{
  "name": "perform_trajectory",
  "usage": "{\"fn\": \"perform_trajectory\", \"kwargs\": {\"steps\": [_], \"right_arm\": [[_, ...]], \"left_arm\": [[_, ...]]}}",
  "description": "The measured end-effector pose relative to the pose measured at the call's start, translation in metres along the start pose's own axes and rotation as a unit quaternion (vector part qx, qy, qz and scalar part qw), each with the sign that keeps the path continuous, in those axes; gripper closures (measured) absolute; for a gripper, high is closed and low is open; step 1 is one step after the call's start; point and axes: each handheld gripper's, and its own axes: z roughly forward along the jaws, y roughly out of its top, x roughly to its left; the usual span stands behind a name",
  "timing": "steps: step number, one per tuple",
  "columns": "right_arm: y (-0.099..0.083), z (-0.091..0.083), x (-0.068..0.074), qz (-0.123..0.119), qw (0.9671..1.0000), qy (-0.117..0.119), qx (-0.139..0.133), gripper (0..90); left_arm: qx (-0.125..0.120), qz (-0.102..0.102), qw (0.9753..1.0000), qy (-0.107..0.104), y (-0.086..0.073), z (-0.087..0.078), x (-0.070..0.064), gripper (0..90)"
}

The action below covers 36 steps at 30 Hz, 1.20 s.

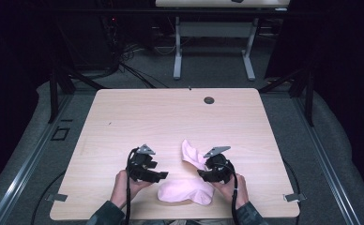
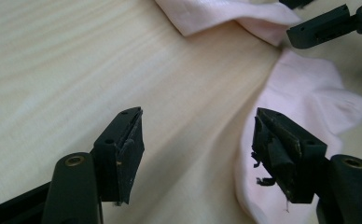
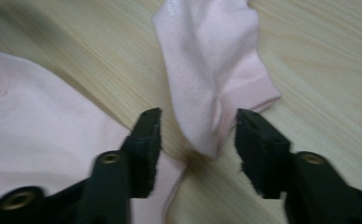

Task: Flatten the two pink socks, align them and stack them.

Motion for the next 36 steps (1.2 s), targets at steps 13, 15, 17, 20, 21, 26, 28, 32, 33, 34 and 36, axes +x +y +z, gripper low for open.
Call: {"fn": "perform_trajectory", "kwargs": {"steps": [13,15,17,20,21,26,28,32,33,34,36], "right_arm": [[0.015,-0.022,-0.02,0.026,0.9987,0.024,-0.037,85.9],[0.018,-0.024,-0.019,0.025,0.9986,0.026,-0.038,85.9],[0.021,-0.024,-0.016,0.024,0.9984,0.032,-0.039,85.9],[0.024,-0.025,-0.012,0.018,0.9984,0.033,-0.041,86.0],[0.024,-0.025,-0.012,0.018,0.9984,0.033,-0.041,86.0],[0.027,-0.028,-0.012,0.011,0.9982,0.04,-0.043,86.1],[0.027,-0.03,-0.013,0.009,0.9982,0.043,-0.041,86.1],[0.027,-0.033,-0.014,-0.001,0.9982,0.043,-0.041,86.2],[0.027,-0.034,-0.014,-0.004,0.9983,0.044,-0.037,86.2],[0.027,-0.035,-0.014,-0.009,0.9984,0.042,-0.037,86.2],[0.027,-0.036,-0.014,-0.015,0.9984,0.039,-0.038,86.2]], "left_arm": [[0.003,0.062,0.9977,0.026,0.043,0.05,-0.017,33.9],[-0.001,0.063,0.9975,0.032,0.045,0.055,-0.023,34.3],[-0.012,0.061,0.9971,0.045,0.047,0.06,-0.027,34.7],[-0.023,0.053,0.9959,0.07,0.052,0.068,-0.03,36.6],[-0.023,0.053,0.9959,0.07,0.052,0.068,-0.03,38.3],[-0.019,0.035,0.9949,0.093,0.052,0.073,-0.025,57.4],[-0.028,0.032,0.9949,0.092,0.051,0.071,-0.022,67.4],[-0.037,0.056,0.9934,0.093,0.054,0.069,-0.022,84.7],[-0.036,0.061,0.9935,0.09,0.055,0.068,-0.023,87.7],[-0.036,0.069,0.9928,0.091,0.055,0.069,-0.023,88.8],[-0.035,0.072,0.9927,0.09,0.056,0.068,-0.023,89.3]]}}
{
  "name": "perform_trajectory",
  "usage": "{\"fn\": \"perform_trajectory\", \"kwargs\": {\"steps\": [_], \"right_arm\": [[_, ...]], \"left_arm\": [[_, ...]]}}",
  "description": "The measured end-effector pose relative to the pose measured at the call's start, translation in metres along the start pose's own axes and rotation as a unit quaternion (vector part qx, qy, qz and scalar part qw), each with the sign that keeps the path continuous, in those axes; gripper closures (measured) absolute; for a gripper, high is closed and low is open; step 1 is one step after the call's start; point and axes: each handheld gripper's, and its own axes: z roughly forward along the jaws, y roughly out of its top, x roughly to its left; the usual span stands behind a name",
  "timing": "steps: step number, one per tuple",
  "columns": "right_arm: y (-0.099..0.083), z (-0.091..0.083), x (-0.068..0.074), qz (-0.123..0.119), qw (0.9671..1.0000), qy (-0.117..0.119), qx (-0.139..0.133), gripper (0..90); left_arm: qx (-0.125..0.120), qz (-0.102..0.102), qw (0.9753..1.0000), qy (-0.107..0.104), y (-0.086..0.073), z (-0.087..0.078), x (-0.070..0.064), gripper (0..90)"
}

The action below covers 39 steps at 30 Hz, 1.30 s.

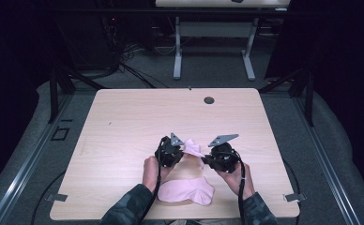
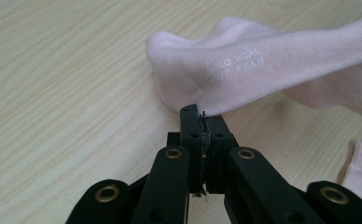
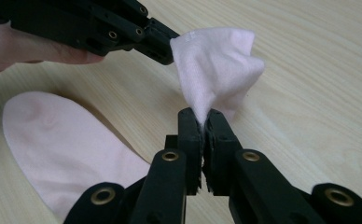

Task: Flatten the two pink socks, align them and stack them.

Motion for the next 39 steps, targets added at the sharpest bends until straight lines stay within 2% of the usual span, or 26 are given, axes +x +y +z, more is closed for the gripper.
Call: {"fn": "perform_trajectory", "kwargs": {"steps": [3,7,8,10,11,12,14,15,16,17,19,20,21,25,26,27,28,29,30,32,34,35,36,37,38,39], "right_arm": [[-0.001,-0.002,0.0,-0.006,1.0,-0.006,0.0,86.2],[-0.001,-0.01,0.003,-0.025,0.9995,-0.019,0.0,86.2],[-0.001,-0.013,0.004,-0.032,0.9993,-0.02,0.0,86.3],[-0.001,-0.021,0.013,-0.054,0.9982,-0.028,-0.006,86.4],[-0.001,-0.021,0.013,-0.054,0.9982,-0.028,-0.006,86.4],[-0.002,-0.025,0.018,-0.067,0.9972,-0.031,-0.002,86.4],[-0.004,-0.033,0.029,-0.094,0.9945,-0.045,-0.005,86.4],[-0.004,-0.033,0.029,-0.094,0.9945,-0.045,-0.005,86.4],[-0.007,-0.039,0.034,-0.108,0.9926,-0.055,-0.002,86.4],[-0.007,-0.039,0.034,-0.108,0.9926,-0.055,-0.002,86.4],[-0.01,-0.044,0.037,-0.114,0.9915,-0.063,0.004,86.4],[-0.016,-0.048,0.04,-0.12,0.9902,-0.07,0.01,86.4],[-0.016,-0.048,0.04,-0.12,0.9902,-0.07,0.01,86.4],[-0.037,-0.053,0.048,-0.138,0.9872,-0.077,0.022,86.3],[-0.047,-0.051,0.053,-0.143,0.9866,-0.071,0.031,86.1],[-0.053,-0.048,0.055,-0.145,0.9866,-0.064,0.04,85.9],[-0.058,-0.044,0.058,-0.148,0.986,-0.06,0.049,85.6],[-0.058,-0.044,0.058,-0.148,0.986,-0.06,0.049,85.6],[-0.063,-0.041,0.059,-0.151,0.9855,-0.052,0.058,85.3],[-0.073,-0.031,0.062,-0.151,0.9851,-0.034,0.074,80.5],[-0.075,-0.029,0.063,-0.155,0.9845,-0.026,0.079,77.9],[-0.078,-0.026,0.062,-0.143,0.9864,-0.003,0.08,69.5],[-0.079,-0.027,0.061,-0.144,0.9859,0.002,0.085,63.0],[-0.079,-0.027,0.061,-0.144,0.9859,0.002,0.085,63.0],[-0.079,-0.028,0.058,-0.136,0.9862,0.027,0.091,60.8],[-0.08,-0.031,0.054,-0.129,0.9873,0.041,0.083,57.3]], "left_arm": [[-0.002,0.011,0.9999,0.002,0.001,-0.009,0.002,89.5],[0.007,0.053,0.9984,0.015,0.009,-0.04,0.0,89.6],[0.01,0.076,0.9967,0.028,0.012,-0.054,-0.004,89.6],[0.02,0.116,0.9923,0.038,0.016,-0.081,-0.017,89.6],[0.02,0.116,0.9923,0.038,0.016,-0.081,-0.017,89.6],[0.029,0.129,0.9906,0.036,0.016,-0.089,-0.022,89.6],[0.043,0.156,0.9861,0.039,0.014,-0.1,-0.035,89.6],[0.052,0.166,0.9842,0.034,0.013,-0.104,-0.041,89.6],[0.07,0.181,0.9807,0.023,0.01,-0.107,-0.052,89.6],[0.07,0.181,0.9807,0.023,0.01,-0.107,-0.052,89.5],[0.074,0.183,0.9804,0.004,0.006,-0.106,-0.061,89.5],[0.072,0.177,0.9814,-0.015,0.001,-0.102,-0.069,89.4],[0.072,0.177,0.9814,-0.015,0.001,-0.102,-0.069,89.3],[0.086,0.167,0.9798,-0.068,-0.015,-0.087,-0.078,87.5],[0.089,0.157,0.9802,-0.081,-0.02,-0.083,-0.077,78.7],[0.098,0.15,0.9794,-0.093,-0.024,-0.08,-0.076,75.5],[0.102,0.122,0.9807,-0.114,-0.032,-0.075,-0.069,68.9],[0.102,0.122,0.9807,-0.114,-0.032,-0.075,-0.069,62.5],[0.1,0.105,0.9819,-0.121,-0.035,-0.074,-0.065,62.5],[0.085,0.068,0.985,-0.134,-0.04,-0.078,-0.057,52.3],[0.074,0.046,0.9868,-0.137,-0.043,-0.086,-0.048,50.9],[0.067,0.033,0.9877,-0.137,-0.045,-0.089,-0.043,48.8],[0.061,0.008,0.989,-0.134,-0.048,-0.094,-0.032,48.1],[0.061,0.008,0.989,-0.134,-0.048,-0.094,-0.032,48.0],[0.058,-0.009,0.9897,-0.131,-0.05,-0.096,-0.026,48.0],[0.061,-0.013,0.9896,-0.129,-0.05,-0.096,-0.022,48.5]]}}
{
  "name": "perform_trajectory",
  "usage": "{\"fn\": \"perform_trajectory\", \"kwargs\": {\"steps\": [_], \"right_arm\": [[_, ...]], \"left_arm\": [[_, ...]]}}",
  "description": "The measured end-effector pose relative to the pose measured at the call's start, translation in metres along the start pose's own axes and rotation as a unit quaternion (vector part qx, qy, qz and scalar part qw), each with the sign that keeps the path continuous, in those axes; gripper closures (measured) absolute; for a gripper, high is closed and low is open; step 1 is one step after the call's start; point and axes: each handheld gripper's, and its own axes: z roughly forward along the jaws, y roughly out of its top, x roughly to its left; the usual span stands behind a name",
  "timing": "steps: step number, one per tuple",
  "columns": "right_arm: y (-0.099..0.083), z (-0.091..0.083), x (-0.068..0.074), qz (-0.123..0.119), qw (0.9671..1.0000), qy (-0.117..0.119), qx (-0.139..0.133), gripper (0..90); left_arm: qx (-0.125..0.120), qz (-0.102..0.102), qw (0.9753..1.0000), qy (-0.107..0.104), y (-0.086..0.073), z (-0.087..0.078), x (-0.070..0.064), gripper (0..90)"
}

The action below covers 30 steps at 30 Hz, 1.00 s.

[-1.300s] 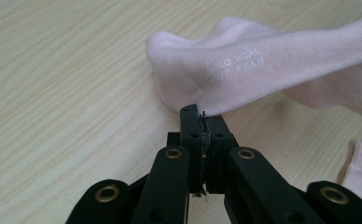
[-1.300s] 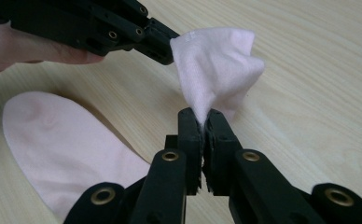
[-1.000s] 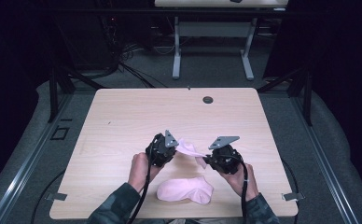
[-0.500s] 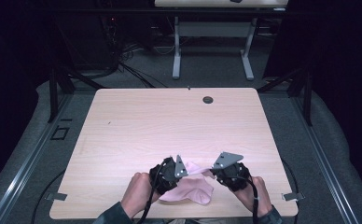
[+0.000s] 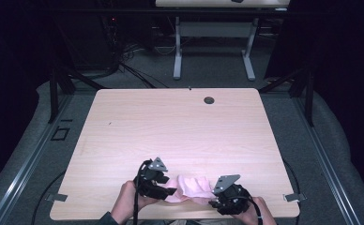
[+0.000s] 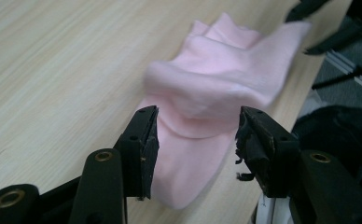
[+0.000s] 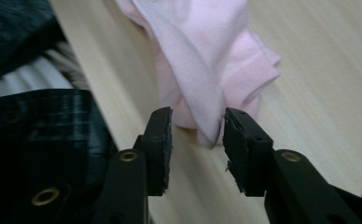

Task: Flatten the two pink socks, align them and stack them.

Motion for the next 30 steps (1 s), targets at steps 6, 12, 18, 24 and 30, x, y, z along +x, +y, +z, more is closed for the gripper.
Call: {"fn": "perform_trajectory", "kwargs": {"steps": [6,12,18,24,30], "right_arm": [[-0.007,-0.019,-0.028,0.081,0.9939,0.038,-0.065,52.7],[0.008,0.005,-0.039,0.151,0.9867,0.013,-0.059,53.9],[0.018,0.03,-0.036,0.162,0.9865,-0.012,-0.021,59.1],[0.016,0.04,-0.035,0.162,0.9866,-0.018,-0.005,69.3],[0.014,0.042,-0.034,0.165,0.986,-0.018,-0.014,80.4]], "left_arm": [[0.033,-0.026,0.9991,0.01,0.002,0.013,0.007,56.4],[0.067,-0.035,0.9971,0.011,0.006,0.039,0.003,60.4],[0.089,-0.035,0.9951,0.027,0.006,0.054,0.0,64.3],[0.09,-0.022,0.9947,0.046,0.005,0.058,-0.005,76.0],[0.082,-0.002,0.9947,0.061,0.002,0.058,-0.009,89.6]]}}
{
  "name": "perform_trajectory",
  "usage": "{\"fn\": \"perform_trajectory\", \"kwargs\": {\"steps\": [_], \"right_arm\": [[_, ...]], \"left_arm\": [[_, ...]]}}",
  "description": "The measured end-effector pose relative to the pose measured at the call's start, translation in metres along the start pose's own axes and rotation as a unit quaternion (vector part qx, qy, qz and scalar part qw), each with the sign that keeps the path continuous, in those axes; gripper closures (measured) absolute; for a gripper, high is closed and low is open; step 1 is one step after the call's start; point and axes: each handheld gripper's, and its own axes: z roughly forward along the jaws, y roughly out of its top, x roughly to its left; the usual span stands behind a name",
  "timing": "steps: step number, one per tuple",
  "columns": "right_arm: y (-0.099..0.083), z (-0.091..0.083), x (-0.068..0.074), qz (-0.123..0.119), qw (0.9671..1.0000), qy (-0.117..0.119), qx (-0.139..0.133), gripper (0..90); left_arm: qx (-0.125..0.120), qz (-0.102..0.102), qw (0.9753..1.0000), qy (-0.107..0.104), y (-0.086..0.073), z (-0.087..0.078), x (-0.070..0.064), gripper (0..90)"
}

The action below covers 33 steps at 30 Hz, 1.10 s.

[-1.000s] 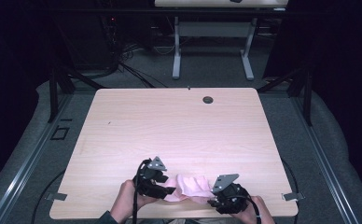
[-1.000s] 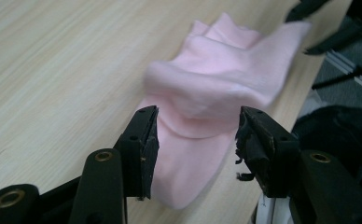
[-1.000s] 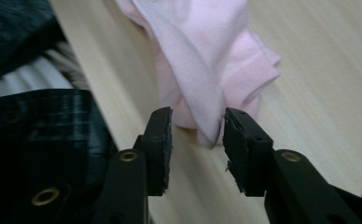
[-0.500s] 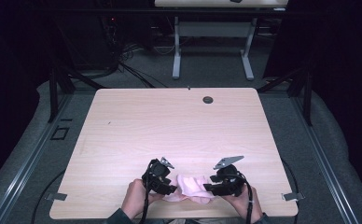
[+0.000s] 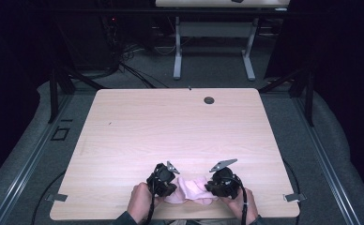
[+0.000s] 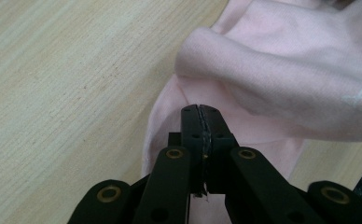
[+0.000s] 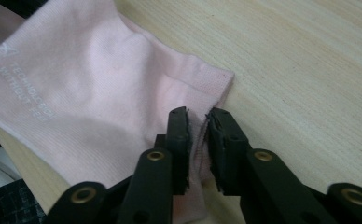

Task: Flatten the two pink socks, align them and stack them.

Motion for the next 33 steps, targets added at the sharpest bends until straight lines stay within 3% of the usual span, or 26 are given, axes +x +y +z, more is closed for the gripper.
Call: {"fn": "perform_trajectory", "kwargs": {"steps": [7,12,13,14,15,19,23,25,28,29,33], "right_arm": [[-0.001,-0.008,0.001,0.001,0.9999,-0.006,-0.012,83.0],[-0.001,-0.019,0.004,-0.003,0.9991,-0.015,-0.04,83.2],[-0.001,-0.02,0.004,-0.004,0.9992,-0.014,-0.038,83.2],[-0.001,-0.02,0.004,-0.004,0.9992,-0.014,-0.038,83.2],[-0.001,-0.019,0.003,-0.002,0.9993,-0.014,-0.034,83.1],[-0.002,-0.01,0.0,-0.001,0.9997,-0.011,-0.022,80.8],[-0.002,-0.008,-0.003,0.006,0.9996,-0.013,-0.024,69.4],[-0.001,-0.008,-0.003,0.006,0.9997,-0.013,-0.02,68.4],[0.0,-0.006,-0.002,-0.001,0.9998,-0.009,-0.02,69.2],[0.0,-0.004,-0.002,-0.003,0.9998,-0.01,-0.019,73.9],[0.001,-0.003,-0.002,-0.002,0.9999,-0.01,-0.014,79.3]], "left_arm": [[-0.024,0.001,0.9997,-0.005,-0.003,-0.007,0.002,90.0],[-0.038,-0.009,0.9992,-0.008,-0.003,-0.015,0.01,89.7],[-0.04,-0.01,0.9991,-0.011,-0.002,-0.016,0.012,81.5],[-0.041,-0.016,0.9989,-0.015,-0.001,-0.016,0.015,81.5],[-0.039,-0.017,0.9989,-0.021,0.002,-0.015,0.017,75.7],[-0.027,0.004,0.9991,-0.032,0.014,-0.011,0.021,59.8],[-0.02,0.026,0.997,-0.07,0.026,-0.003,0.024,53.1],[-0.009,0.043,0.9959,-0.08,0.033,0.002,0.021,54.2],[-0.007,0.052,0.9945,-0.091,0.035,0.006,0.018,61.2],[-0.004,0.057,0.9942,-0.09,0.036,0.007,0.016,65.5],[-0.002,0.074,0.9927,-0.095,0.039,0.011,0.01,74.8]]}}
